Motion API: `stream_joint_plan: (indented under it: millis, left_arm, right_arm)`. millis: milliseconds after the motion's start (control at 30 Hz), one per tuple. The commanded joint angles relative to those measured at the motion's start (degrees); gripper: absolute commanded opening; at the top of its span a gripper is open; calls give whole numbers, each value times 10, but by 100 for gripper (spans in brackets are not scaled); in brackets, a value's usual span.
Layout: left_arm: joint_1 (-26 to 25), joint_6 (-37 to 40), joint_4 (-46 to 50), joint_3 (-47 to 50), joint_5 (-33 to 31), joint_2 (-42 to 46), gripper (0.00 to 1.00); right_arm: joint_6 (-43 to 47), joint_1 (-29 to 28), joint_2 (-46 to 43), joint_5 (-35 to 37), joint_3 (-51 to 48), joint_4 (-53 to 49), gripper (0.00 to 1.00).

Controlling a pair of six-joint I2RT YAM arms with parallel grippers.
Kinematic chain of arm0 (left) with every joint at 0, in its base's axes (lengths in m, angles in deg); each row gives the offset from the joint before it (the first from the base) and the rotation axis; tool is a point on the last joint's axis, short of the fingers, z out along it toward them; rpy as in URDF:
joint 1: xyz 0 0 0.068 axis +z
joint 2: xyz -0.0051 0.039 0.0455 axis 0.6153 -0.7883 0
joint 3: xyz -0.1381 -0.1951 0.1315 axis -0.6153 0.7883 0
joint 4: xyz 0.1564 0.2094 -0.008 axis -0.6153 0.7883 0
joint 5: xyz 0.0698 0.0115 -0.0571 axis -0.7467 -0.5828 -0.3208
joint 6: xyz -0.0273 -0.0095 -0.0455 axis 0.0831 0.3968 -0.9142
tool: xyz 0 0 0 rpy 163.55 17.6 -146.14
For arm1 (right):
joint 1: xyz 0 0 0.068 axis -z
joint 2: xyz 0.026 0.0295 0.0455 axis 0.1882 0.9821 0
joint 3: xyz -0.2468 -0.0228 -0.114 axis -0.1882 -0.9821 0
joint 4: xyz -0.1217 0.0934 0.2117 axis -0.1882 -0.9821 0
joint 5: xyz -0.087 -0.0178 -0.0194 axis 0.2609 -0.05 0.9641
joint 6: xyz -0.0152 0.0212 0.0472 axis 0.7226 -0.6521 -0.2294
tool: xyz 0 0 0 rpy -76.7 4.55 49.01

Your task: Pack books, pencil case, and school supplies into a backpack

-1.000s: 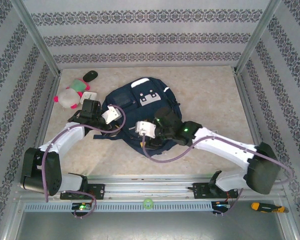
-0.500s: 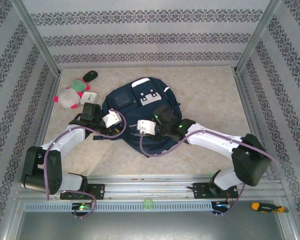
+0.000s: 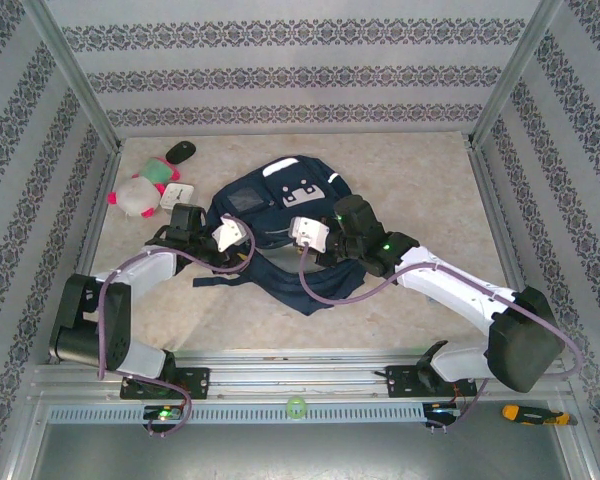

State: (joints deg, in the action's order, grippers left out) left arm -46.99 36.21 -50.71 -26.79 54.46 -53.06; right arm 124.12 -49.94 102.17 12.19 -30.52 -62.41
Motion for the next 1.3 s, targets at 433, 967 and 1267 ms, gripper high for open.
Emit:
stream_joint_plan:
  millis: [433, 967, 1267]
  left_arm:
    - [-25, -110, -111, -6, 34, -5, 20]
    - [-144, -221, -26, 22, -85, 92, 0]
    - [-174, -312, -29, 52, -139, 136, 0]
  right_arm:
    - [-45, 12, 2, -7, -4, 44, 0]
    - [-93, 22, 33, 48, -31, 43, 0]
    - [-476, 35, -106, 25, -78, -96, 71]
